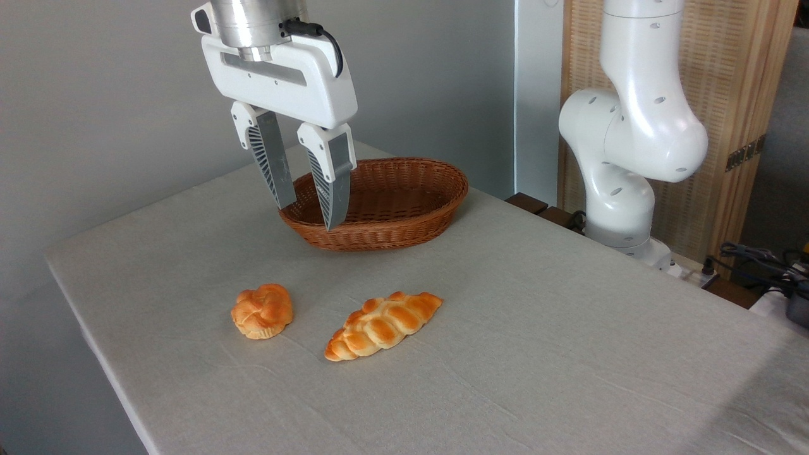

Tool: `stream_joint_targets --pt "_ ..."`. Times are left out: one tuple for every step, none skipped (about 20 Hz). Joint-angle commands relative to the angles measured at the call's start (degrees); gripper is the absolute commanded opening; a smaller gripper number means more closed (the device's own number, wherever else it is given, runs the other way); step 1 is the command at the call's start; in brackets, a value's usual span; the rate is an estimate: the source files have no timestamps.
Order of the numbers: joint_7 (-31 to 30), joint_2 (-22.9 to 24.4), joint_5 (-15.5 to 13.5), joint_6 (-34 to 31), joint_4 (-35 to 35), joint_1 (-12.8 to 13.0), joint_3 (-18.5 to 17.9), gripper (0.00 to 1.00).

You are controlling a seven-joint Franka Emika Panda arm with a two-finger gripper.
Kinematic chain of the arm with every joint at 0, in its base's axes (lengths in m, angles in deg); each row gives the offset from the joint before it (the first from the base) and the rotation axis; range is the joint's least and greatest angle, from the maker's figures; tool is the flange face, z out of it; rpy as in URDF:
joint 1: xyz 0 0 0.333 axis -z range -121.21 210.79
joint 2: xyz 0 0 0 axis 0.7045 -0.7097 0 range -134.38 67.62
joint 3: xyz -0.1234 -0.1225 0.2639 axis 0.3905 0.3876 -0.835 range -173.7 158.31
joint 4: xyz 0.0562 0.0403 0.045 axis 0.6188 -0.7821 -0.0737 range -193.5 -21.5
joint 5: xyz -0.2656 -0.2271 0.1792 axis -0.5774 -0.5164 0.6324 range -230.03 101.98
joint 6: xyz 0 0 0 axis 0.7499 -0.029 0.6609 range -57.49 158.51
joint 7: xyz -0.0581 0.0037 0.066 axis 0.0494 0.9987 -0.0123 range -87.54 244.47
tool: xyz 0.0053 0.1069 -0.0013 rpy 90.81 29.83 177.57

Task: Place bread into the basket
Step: 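Move the open gripper down toward the small round bread roll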

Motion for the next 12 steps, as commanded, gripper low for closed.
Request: stream_joint_targets --pt "0.7 -0.1 -0.1 -0.5 1.0 -0.4 -1.8 1.00" --pt "0.7 -0.1 -0.1 -0.5 1.0 -0.4 -1.8 1.00" --pt "0.7 -0.2 -0.1 -0.5 1.0 -0.4 -1.8 1.00" --pt "0.7 -0.2 -0.1 -0.5 1.0 -0.4 -1.8 1.00" --pt "0.7 -0.1 -0.1 -0.5 1.0 -0.4 -1.8 1.00" --pt "0.7 -0.1 -0.1 -0.5 1.0 -0.4 -1.8 1.00" --pt "0.7 -0.2 -0.1 -0.5 1.0 -0.4 -1.7 1.00" --pt "0.7 -0.2 -0.1 -0.4 1.0 -0.4 -1.7 1.00" --pt "0.7 -0.2 -0.2 -0.3 1.0 -0.4 -1.7 1.00" --pt "0.8 -0.3 -0.1 1.1 0.7 -0.4 -1.5 1.00" --pt "1.4 -0.7 -0.1 4.9 0.1 -0.1 -1.0 1.00" --pt "1.5 -1.1 -0.1 8.4 -0.7 0.1 -0.7 1.00"
